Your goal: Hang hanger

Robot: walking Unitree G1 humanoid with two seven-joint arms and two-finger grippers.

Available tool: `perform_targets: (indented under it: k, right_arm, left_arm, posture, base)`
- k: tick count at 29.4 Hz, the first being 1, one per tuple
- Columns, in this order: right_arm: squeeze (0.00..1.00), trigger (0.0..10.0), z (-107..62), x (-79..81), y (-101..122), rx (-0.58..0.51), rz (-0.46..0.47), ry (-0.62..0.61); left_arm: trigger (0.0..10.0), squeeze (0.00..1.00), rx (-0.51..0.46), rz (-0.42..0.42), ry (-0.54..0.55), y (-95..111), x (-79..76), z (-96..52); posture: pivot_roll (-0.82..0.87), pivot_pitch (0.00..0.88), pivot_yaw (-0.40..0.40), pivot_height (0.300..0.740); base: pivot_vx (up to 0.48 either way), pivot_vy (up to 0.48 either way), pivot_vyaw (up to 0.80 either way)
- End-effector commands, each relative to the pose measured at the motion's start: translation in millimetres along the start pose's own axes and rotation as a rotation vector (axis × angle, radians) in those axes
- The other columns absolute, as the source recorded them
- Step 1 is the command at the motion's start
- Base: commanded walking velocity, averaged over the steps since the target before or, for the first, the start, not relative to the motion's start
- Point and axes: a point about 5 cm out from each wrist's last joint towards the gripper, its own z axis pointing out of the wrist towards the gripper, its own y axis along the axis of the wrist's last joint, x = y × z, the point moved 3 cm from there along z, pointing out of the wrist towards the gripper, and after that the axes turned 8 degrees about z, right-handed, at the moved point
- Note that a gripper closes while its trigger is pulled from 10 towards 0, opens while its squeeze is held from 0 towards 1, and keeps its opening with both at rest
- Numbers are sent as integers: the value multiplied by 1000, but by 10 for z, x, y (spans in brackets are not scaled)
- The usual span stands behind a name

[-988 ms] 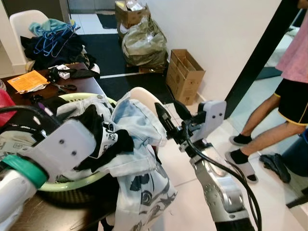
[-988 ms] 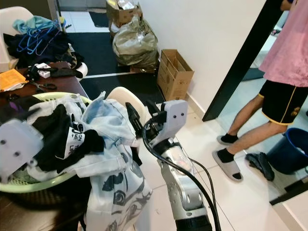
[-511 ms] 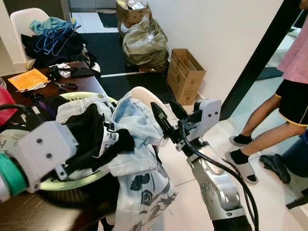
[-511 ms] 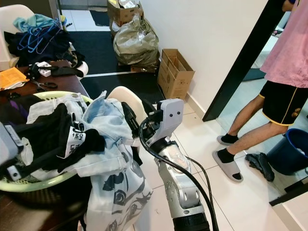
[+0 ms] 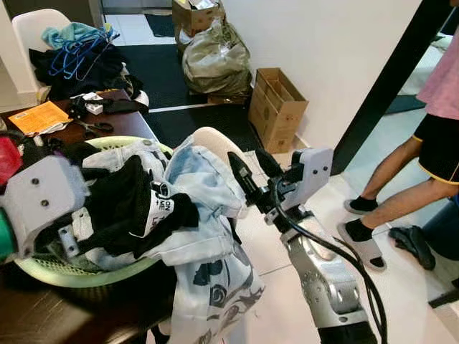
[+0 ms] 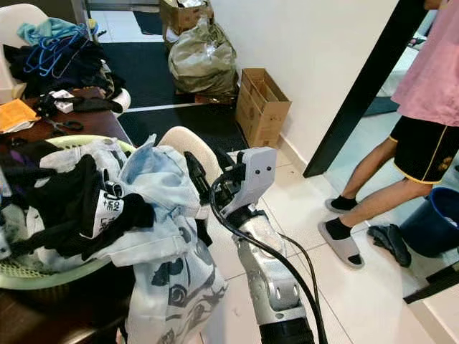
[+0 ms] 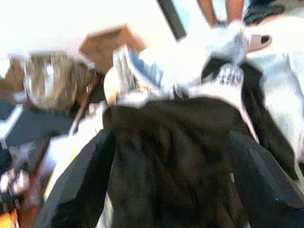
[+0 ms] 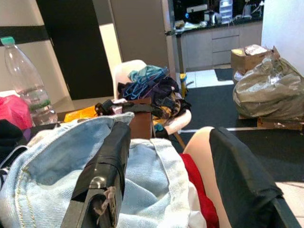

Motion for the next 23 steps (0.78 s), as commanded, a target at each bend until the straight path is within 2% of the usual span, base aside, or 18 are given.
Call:
perform_targets:
  k: [1, 3, 5, 11, 15, 16, 17, 18, 19, 20, 23]
  right_arm:
    - [0, 10000, -27, -20, 16, -7, -5, -12]
    - [0, 10000, -29, -22, 20, -9, -6, -14]
    - [0, 10000, -41, -31, 25, -12, -8, -22]
    - [0, 10000, -44, -33, 24, -12, -8, -25]
    - [0, 10000, -41, -32, 25, -14, -7, -28]
    - [0, 10000, -44, -32, 28, -16, -9, -30]
    - [0, 10000, -44, -32, 28, -16, -9, -30]
    - [0, 10000, -51, -37, 34, -17, -10, -34]
    - [0, 10000, -51, -37, 34, -17, -10, -34]
    - [0, 10000, -57, -41, 37, -18, -11, -36]
    - [0, 10000, -68, -49, 40, -17, -12, -40]
  left_arm:
    - [10000, 0, -18, 6, -31, 20, -56, 28]
    - [10000, 0, -35, 19, -40, 52, -57, 48]
    - [10000, 0, -61, 77, -71, 94, -69, 92]
    - [10000, 0, -69, 102, -104, 93, -100, 123]
    - [10000, 0, -58, 121, -166, -14, -171, 199]
    - [7059, 0, -55, 112, -182, -62, -198, 231]
    - [7059, 0, -55, 112, -182, -62, -198, 231]
    - [824, 0, -54, 101, -188, -91, -214, 250]
    - [824, 0, -54, 101, -188, -91, -214, 250]
    - [0, 0, -56, 96, -190, -104, -218, 264]
    - [0, 0, -59, 89, -189, -112, -222, 265]
  posture:
    - [46, 144, -22, 740]
    - [41, 142, -18, 740]
    - [38, 140, -12, 740]
    - [38, 139, -11, 740]
    - [34, 143, -7, 740]
    - [25, 145, -3, 740]
    - [25, 145, -3, 740]
    - [23, 145, -3, 740]
    - [23, 145, -3, 740]
    - [23, 145, -3, 740]
    - [19, 150, -2, 740]
  base:
    - [0, 0, 0]
    - [0, 0, 0]
    - [0, 0, 0]
    - [0, 0, 0]
    - [0, 0, 0]
    - [0, 0, 0]
    - [0, 0, 0]
    - [0, 0, 0]
    - [0, 0, 0]
    - [0, 0, 0]
    - [0, 0, 0]
